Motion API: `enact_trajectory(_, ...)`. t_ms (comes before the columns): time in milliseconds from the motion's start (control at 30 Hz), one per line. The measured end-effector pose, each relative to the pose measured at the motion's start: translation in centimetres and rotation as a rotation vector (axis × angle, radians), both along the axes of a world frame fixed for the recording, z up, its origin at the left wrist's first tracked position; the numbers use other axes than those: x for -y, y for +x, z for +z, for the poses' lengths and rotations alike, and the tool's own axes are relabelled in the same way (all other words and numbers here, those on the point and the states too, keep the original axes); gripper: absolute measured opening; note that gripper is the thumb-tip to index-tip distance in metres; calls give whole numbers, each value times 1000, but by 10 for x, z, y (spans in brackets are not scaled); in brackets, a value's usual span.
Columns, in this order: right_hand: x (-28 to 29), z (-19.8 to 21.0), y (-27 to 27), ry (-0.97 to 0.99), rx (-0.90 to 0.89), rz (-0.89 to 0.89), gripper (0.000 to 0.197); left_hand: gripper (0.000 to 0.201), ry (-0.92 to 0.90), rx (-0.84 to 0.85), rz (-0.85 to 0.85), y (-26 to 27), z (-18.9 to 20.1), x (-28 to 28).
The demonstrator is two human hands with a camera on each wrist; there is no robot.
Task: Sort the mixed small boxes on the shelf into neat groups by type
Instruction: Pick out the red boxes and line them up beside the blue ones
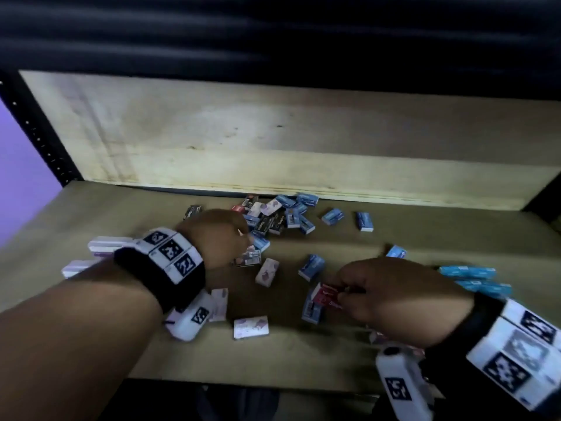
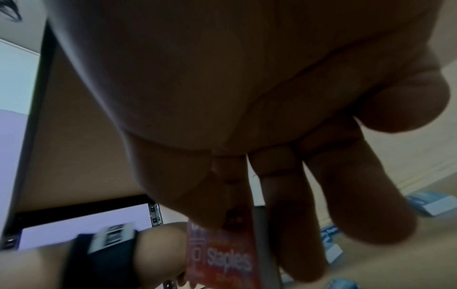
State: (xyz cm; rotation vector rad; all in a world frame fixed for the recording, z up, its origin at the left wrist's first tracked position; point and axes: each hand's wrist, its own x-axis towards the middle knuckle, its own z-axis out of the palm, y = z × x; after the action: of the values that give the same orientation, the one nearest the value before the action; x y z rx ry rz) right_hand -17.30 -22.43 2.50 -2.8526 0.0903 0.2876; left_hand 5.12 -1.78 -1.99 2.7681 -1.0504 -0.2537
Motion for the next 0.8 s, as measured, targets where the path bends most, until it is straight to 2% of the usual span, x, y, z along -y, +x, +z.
enact_trajectory(100,2,1,-5,41,-18,19,10,28,159,-15,10,32,0,22)
enact_trajectory(200,9,0,-11,59,-16,15,22,32,217,-5,144,64,-13,40)
enact_trajectory(300,16,-1,-14,46,16,-17,19,45,302,39,242,93,-23,47)
enact_trajectory(367,21,-3,-17,44,37,-37,23,45,361,45,277,109,-28,50)
enact_trajectory(400,23,-4,-18,51,41,-44,20,41,387,51,278,116,-30,49)
enact_trajectory(467,27,-7,-21,43,40,-75,2,31,454,67,269,125,-31,51)
enact_trajectory(600,30,-13,-25,23,36,-103,21,34,439,-8,298,130,-37,67)
enact_trajectory(700,31,-15,-26,15,36,-107,21,33,538,-3,266,129,-41,81)
enact_trajectory(800,32,-16,-25,26,55,-109,21,37,610,81,182,133,-47,80)
